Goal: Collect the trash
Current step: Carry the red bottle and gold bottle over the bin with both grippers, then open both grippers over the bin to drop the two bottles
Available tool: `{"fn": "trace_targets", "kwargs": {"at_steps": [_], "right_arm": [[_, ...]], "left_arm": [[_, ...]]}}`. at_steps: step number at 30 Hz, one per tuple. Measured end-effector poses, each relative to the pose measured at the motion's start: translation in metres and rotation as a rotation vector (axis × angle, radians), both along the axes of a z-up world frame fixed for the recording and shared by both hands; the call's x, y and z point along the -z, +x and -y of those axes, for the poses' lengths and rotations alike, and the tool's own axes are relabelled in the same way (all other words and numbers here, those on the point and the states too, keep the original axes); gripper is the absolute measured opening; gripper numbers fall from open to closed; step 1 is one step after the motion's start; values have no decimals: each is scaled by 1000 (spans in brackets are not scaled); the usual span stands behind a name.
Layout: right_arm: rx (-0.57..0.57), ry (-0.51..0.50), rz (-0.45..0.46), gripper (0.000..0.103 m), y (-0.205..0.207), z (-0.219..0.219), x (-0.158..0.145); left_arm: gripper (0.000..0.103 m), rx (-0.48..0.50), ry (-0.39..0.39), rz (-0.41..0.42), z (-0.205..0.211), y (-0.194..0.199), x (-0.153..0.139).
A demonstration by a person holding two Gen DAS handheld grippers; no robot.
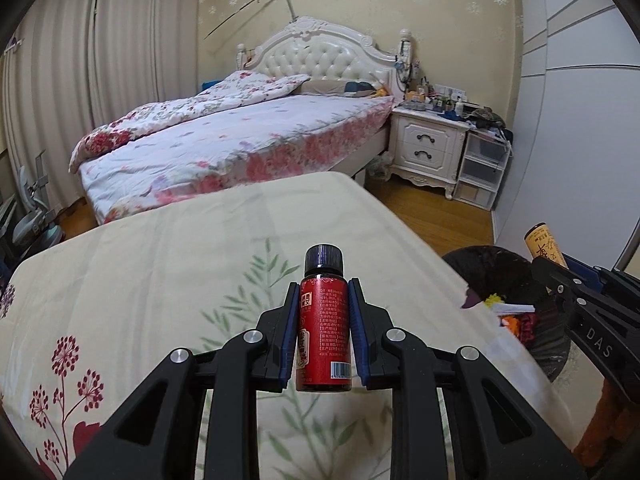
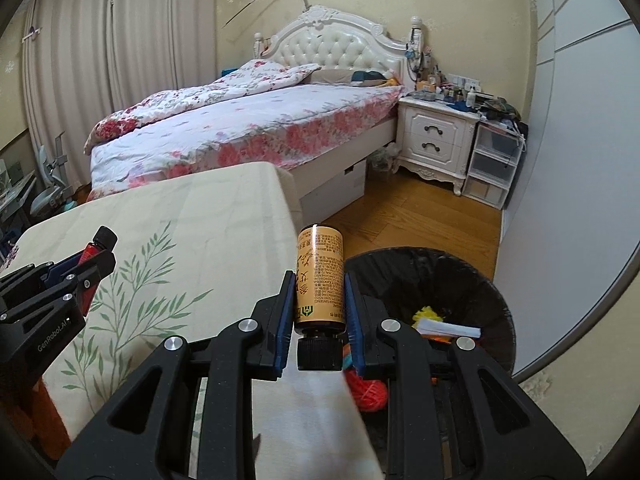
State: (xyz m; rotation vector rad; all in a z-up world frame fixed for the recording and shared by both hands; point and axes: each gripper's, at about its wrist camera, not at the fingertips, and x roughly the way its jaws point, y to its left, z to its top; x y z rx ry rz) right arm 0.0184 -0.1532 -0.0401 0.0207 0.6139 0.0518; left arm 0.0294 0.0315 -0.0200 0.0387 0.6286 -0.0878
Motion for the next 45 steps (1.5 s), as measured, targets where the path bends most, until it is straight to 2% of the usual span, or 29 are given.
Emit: {"fn": "trace_targets", "kwargs": {"at_steps": [9,20,45], "right_arm": [[136,25,30,23,11,52,1],[195,27,22,23,28,71,18],[275,53,-19,24,51,100,36]], "left_arm": [[25,126,-11,49,59,22,-6],[25,202,19,29,106,48,7],[25,236,67,-30,142,79,29]]}}
